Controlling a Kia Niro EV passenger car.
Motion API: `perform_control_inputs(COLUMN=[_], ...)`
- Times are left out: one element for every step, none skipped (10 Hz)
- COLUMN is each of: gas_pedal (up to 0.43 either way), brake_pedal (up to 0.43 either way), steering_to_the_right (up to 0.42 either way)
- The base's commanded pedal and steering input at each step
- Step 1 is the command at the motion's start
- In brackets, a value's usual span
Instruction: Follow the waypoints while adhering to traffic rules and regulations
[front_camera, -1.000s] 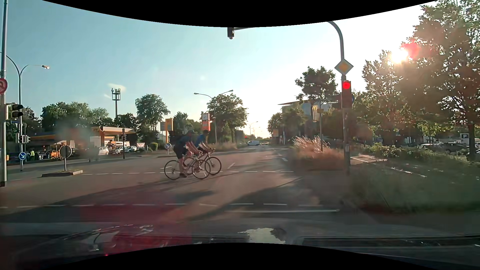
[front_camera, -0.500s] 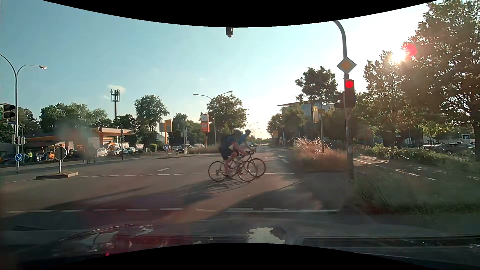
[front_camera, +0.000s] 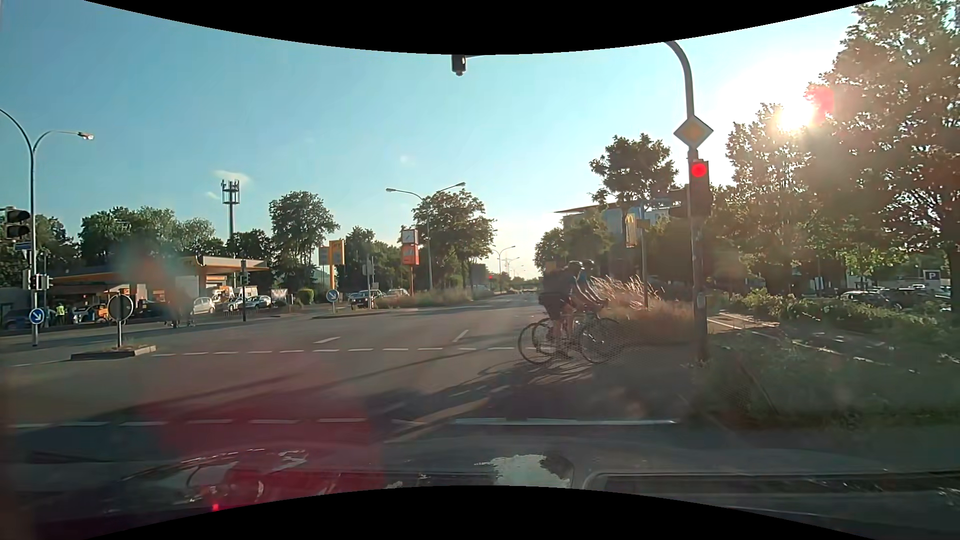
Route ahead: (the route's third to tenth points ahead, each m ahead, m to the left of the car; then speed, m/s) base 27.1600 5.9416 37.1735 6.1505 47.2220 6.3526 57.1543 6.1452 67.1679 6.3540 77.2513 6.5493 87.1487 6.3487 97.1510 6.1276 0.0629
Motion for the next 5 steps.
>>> perform_control_inputs(gas_pedal=[0.0,0.0,0.0,0.0,0.0], brake_pedal=[0.238,0.238,0.238,0.238,0.244], steering_to_the_right=[0.021,0.021,0.021,0.014,0.006])
